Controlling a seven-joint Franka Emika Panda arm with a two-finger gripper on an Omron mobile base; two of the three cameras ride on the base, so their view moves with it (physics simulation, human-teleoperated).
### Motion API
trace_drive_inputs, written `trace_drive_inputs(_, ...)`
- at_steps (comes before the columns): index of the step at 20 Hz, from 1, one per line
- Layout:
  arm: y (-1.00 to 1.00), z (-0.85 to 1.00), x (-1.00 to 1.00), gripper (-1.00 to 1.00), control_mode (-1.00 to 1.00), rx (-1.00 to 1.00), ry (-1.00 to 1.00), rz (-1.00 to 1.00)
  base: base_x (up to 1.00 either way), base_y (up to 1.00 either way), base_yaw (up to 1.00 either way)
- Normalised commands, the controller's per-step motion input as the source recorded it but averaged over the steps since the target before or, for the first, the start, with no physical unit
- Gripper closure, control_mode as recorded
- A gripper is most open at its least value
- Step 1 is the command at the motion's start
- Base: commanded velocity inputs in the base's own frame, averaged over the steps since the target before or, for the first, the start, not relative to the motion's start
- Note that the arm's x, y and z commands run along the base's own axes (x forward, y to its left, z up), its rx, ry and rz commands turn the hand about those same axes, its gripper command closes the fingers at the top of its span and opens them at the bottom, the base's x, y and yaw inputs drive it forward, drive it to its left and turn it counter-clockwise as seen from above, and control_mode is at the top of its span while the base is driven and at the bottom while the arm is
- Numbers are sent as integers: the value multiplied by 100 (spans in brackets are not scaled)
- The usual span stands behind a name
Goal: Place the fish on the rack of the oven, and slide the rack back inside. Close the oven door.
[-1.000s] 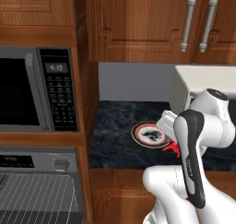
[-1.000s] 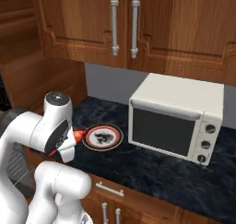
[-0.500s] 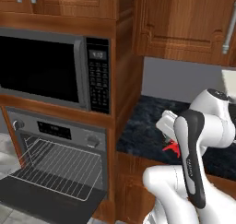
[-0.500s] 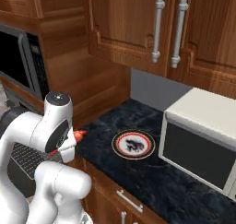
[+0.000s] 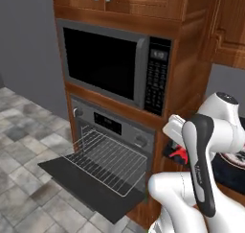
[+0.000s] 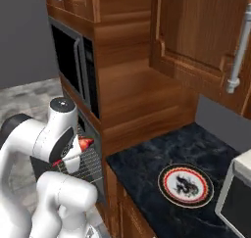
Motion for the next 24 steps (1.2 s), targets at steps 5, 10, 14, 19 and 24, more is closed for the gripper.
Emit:
trace_drive_inputs(5, 0, 0, 0, 100, 100, 0, 0, 0, 74, 47, 52)
trace_drive_inputs(10, 0, 0, 0, 100, 100, 0, 0, 0, 18, 7, 39)
trace_drive_inputs(14, 0, 0, 0, 100, 100, 0, 0, 0, -38, -43, 23)
trace_drive_inputs(19, 0, 0, 0, 100, 100, 0, 0, 0, -21, -19, 14)
trace_drive_inputs(24, 0, 0, 0, 100, 100, 0, 0, 0, 19, -1, 3)
